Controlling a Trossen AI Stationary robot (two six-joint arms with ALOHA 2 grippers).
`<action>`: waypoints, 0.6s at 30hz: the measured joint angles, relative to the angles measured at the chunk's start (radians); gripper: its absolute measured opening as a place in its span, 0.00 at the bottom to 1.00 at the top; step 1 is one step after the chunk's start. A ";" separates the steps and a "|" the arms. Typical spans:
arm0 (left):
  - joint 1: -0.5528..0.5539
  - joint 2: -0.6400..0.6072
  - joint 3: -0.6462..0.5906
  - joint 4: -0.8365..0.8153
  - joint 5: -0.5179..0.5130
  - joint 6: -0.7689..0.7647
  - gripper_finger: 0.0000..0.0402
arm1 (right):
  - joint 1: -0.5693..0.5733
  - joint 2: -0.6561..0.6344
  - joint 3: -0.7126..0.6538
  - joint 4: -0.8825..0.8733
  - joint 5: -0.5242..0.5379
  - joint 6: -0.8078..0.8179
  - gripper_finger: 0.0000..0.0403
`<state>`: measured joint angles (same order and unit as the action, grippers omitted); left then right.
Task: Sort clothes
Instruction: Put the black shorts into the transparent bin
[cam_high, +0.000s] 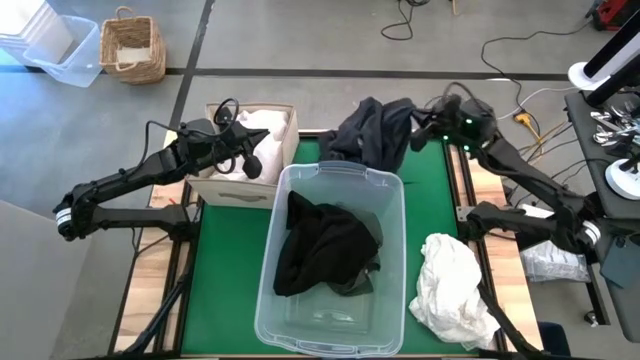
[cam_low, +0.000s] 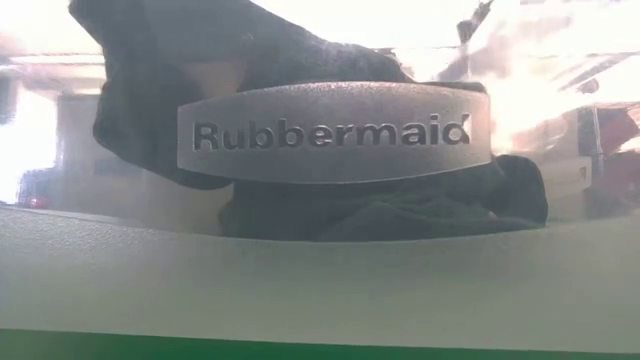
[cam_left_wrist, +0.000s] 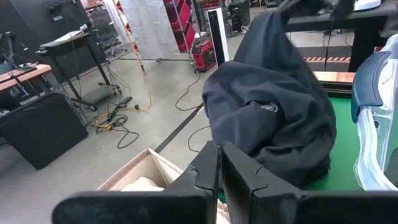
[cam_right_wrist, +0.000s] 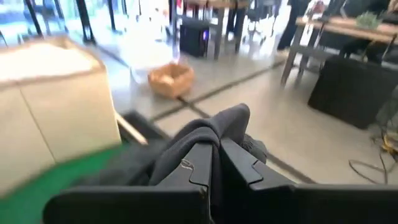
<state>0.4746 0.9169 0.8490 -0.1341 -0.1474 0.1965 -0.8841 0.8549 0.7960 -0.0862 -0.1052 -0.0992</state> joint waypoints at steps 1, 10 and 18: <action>0.000 0.000 0.000 0.000 0.000 0.000 0.00 | 0.000 -0.017 0.009 -0.005 -0.003 0.014 0.02; 0.000 0.002 0.000 0.000 0.000 0.000 0.00 | 0.000 -0.046 0.164 -0.005 -0.170 0.138 0.02; 0.000 0.002 -0.001 0.001 0.000 0.002 0.00 | 0.000 0.025 0.327 -0.013 -0.256 0.186 0.02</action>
<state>0.4746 0.9188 0.8482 -0.1335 -0.1474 0.1988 -0.8837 0.8795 1.1229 -0.0990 -0.3609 0.0873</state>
